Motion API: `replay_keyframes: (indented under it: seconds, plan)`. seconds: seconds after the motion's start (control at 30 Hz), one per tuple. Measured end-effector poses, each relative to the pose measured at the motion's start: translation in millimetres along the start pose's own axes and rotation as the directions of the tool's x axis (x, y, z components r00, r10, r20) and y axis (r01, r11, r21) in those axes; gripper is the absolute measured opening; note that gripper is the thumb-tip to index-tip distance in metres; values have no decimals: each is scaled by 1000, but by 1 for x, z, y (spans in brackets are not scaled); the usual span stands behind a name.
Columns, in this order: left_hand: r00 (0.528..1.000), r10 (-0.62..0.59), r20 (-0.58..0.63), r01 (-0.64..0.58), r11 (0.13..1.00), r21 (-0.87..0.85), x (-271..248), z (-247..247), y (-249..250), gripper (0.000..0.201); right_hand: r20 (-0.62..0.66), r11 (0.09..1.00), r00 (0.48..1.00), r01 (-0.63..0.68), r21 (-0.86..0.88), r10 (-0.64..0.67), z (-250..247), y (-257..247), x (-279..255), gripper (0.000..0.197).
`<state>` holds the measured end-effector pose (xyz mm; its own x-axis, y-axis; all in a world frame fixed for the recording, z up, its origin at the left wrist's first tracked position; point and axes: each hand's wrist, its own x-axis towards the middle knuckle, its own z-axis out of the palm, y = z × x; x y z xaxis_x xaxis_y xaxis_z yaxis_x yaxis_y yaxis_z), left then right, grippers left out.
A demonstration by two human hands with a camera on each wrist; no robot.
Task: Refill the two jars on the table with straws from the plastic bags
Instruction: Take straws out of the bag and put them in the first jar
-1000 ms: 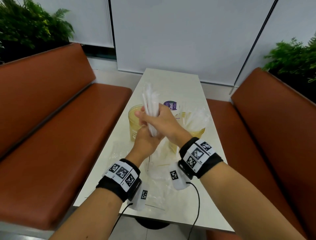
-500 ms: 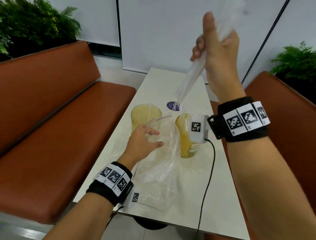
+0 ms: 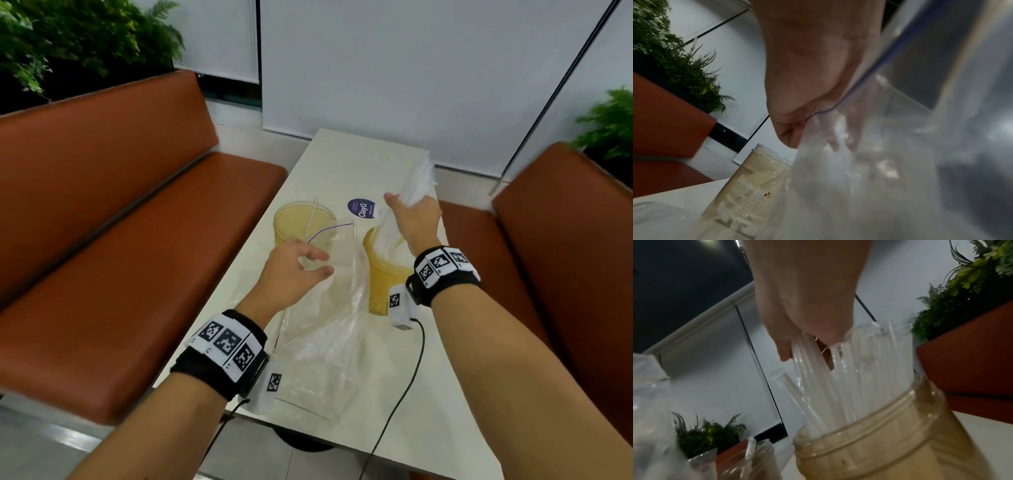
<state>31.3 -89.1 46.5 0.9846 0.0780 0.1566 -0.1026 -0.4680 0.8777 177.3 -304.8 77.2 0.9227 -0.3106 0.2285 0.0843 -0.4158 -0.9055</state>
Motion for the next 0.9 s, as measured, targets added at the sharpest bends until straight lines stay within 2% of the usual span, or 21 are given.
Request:
replay_keyframes:
  seconds: [0.07, 0.17, 0.23, 0.3, 0.4, 0.47, 0.53, 0.6, 0.67, 0.73, 0.77, 0.8, 0.83, 0.9]
  plan:
    - [1000, 0, 8, 0, 1000, 1, 0, 1, 1, 22, -29, 1000, 1000, 3, -15, -3, -6, -2, -3, 37]
    - [1000, 7, 16, -7, 1000, 12, -1, 2, 5, 21, -166, 990, 978, 138, 35, -130, -18, -14, -6, 87]
    - [1000, 9, 25, -9, 1000, 14, -1, 2, 8, 21, -210, 962, 950, 255, 98, -230, -24, -12, -7, 94]
    - [999, 9, 33, -9, 1000, 10, -1, 4, 11, 21, -188, 950, 943, 297, 100, -275, -27, -9, -8, 78]
    - [999, 6, 44, -6, 1000, -2, -3, 5, 12, 20, -198, 946, 933, 319, 61, -302, -29, -5, -7, 33]
    - [999, 4, 49, -4, 1000, -2, -4, 5, 13, 19, -193, 928, 909, 371, -33, -370, -29, -5, -7, 27]
    - [999, 5, 51, -5, 1000, -2, -5, 5, 15, 19, -25, 887, 916, 382, -258, -401, -29, 0, -6, 32]
    - [999, 10, 54, -9, 1000, -4, -5, 4, 15, 20, 180, 777, 931, 365, -513, -318, -26, 5, -7, 31]
    - [998, 16, 57, -16, 1000, -2, -6, 3, 16, 20, 201, 740, 930, 367, -564, -308, -26, 2, -7, 34]
    - [998, 14, 57, -14, 1000, -9, -6, 2, 16, 19, 103, 770, 887, 444, -458, -451, -21, -7, -6, 42]
    - [998, 11, 60, -10, 1000, -15, -6, 1, 16, 19, 84, 751, 852, 498, -433, -517, -16, -11, -4, 45]
    - [998, 10, 62, -9, 1000, -17, -7, 1, 16, 19, 150, 710, 825, 549, -442, -544, -12, -15, -4, 46]
    - [998, 12, 64, -11, 1000, -13, -6, 1, 16, 18, 287, 643, 805, 589, -490, -519, -6, -13, -4, 44]
    - [997, 23, 69, -23, 1000, 3, -7, 0, 14, 18, 563, 469, 761, 645, -603, -323, 3, -4, -9, 40]
